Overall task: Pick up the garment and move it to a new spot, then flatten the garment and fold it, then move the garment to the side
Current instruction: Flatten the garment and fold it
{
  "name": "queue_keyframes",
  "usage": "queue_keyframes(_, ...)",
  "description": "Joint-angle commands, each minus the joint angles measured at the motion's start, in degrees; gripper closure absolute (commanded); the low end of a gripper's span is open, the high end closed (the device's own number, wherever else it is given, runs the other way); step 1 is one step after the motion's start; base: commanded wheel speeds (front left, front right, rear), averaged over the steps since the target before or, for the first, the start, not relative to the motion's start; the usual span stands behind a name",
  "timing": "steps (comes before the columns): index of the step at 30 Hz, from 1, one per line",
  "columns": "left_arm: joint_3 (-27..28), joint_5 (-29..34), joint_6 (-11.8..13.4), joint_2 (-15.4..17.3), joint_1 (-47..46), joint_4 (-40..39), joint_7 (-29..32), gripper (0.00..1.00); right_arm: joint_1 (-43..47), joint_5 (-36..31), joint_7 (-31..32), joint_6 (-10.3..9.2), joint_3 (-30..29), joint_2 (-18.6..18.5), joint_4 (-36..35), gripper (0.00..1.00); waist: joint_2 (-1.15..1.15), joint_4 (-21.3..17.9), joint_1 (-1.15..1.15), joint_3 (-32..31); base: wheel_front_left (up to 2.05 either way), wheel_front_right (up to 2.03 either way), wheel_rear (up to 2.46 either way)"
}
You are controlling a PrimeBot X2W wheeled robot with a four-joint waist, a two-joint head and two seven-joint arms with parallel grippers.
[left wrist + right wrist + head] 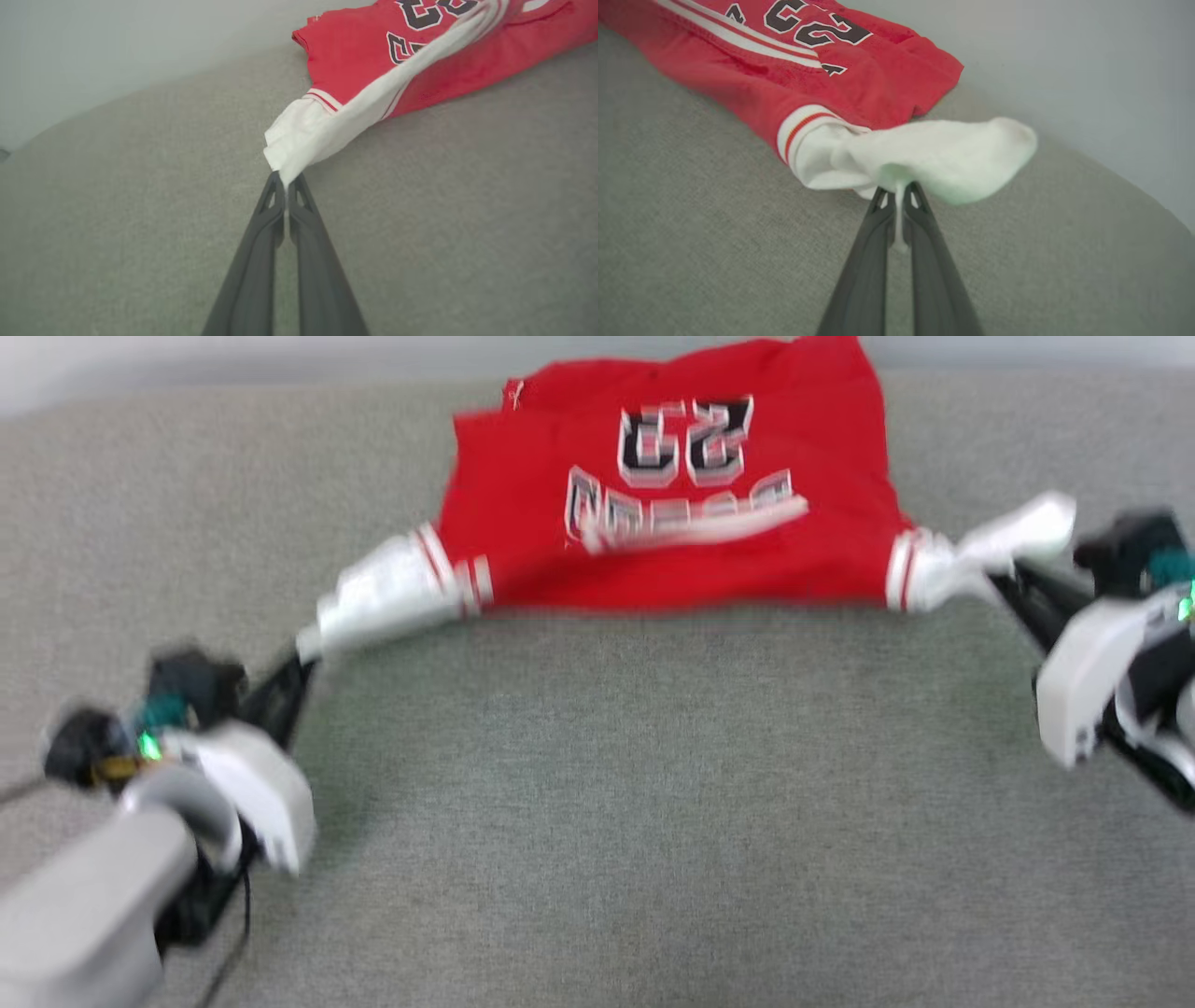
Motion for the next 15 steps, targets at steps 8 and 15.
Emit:
queue_keyframes(8,-2.56,-2.96,4.31,4.53,12.51,-5.02,0.04,1.0,17.2,2.01,1.07,-0.07,-3.28,-3.37,-5.43,1.0,0.0,0.35,0.0,-6.46,0.0,0.0,0.0)
queue_keyframes(15,-3.71,-6.75,6.67,6.74,21.1,-6.84,-0.3,1.0,32.53,3.09,4.18,-0.06,-7.25,-5.31,-11.55,1.0,0.0,0.41,0.0,-10.33,0.0,0.0,0.0)
